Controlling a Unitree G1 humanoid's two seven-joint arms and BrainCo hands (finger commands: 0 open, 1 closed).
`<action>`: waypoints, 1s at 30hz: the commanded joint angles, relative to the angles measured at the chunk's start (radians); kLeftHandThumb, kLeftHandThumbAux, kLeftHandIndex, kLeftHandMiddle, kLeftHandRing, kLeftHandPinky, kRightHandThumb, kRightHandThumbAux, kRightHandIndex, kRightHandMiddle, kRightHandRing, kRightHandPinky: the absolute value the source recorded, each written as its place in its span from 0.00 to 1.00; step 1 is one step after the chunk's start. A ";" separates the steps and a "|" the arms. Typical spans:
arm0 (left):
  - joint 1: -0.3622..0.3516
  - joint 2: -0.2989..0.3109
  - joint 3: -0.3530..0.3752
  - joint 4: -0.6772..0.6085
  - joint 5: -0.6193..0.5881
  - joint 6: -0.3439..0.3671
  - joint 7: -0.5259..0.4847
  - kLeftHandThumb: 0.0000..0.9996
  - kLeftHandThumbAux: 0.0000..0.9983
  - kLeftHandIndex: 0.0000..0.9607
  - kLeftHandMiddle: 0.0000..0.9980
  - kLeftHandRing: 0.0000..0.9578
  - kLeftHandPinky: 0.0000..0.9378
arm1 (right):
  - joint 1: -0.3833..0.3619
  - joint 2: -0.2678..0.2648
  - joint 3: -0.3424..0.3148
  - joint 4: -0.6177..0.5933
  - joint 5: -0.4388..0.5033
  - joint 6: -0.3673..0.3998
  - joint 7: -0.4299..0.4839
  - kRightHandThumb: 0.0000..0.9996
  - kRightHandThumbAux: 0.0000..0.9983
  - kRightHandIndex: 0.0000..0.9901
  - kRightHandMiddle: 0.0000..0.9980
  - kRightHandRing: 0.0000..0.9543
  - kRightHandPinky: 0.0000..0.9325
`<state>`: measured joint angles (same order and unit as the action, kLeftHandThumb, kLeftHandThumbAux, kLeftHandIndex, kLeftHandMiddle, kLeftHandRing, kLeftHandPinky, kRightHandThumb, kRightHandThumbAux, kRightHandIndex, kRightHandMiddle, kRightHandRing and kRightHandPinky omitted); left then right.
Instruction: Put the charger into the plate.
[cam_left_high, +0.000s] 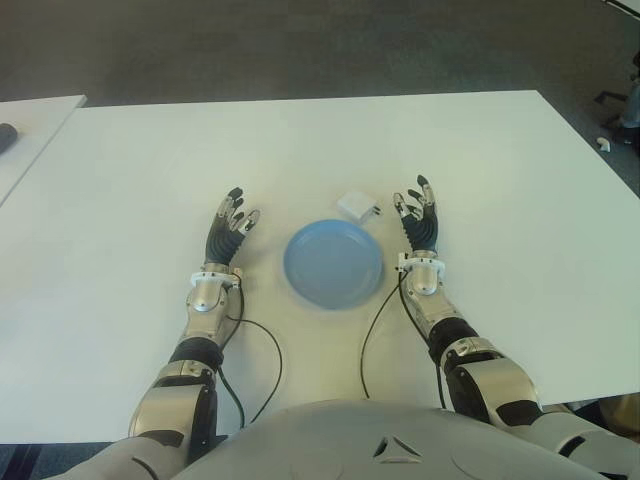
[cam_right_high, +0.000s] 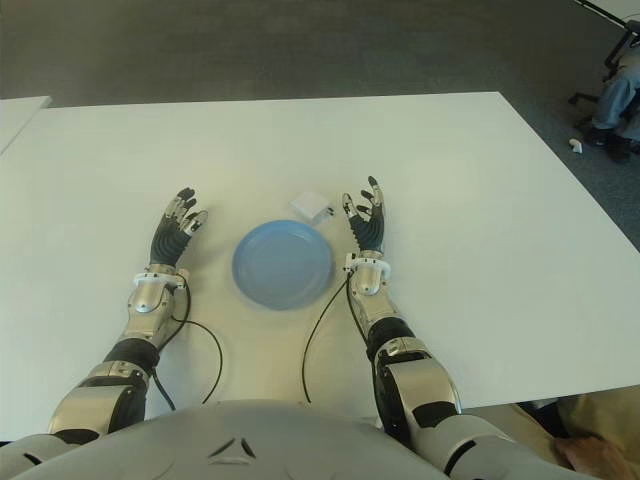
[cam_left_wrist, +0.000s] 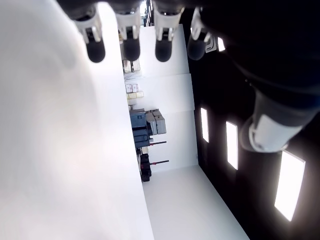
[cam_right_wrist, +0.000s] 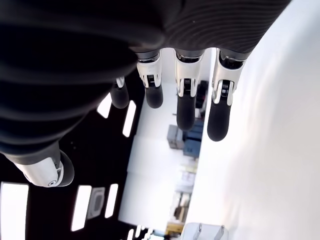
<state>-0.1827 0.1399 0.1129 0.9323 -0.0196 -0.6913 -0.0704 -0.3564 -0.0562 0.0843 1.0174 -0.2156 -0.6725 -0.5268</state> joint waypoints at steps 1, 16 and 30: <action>0.169 -0.065 -0.023 0.202 0.015 0.165 -0.015 0.09 0.56 0.00 0.07 0.07 0.08 | 0.106 -0.024 0.039 0.081 -0.083 0.031 -0.059 0.41 0.47 0.03 0.05 0.14 0.26; 0.154 -0.072 -0.017 0.206 0.014 0.168 0.010 0.08 0.53 0.01 0.09 0.09 0.10 | -0.023 -0.098 0.200 0.131 -0.302 0.182 -0.229 0.31 0.25 0.00 0.00 0.00 0.00; 0.154 -0.076 -0.004 0.208 0.001 0.150 -0.010 0.10 0.53 0.02 0.09 0.09 0.12 | -0.102 -0.087 0.270 0.159 -0.347 0.332 -0.188 0.31 0.11 0.00 0.00 0.00 0.00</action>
<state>-0.1957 0.1382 0.1216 0.9445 -0.0218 -0.6913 -0.0702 -0.4968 -0.1504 0.3272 1.1079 -0.5293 -0.4241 -0.7464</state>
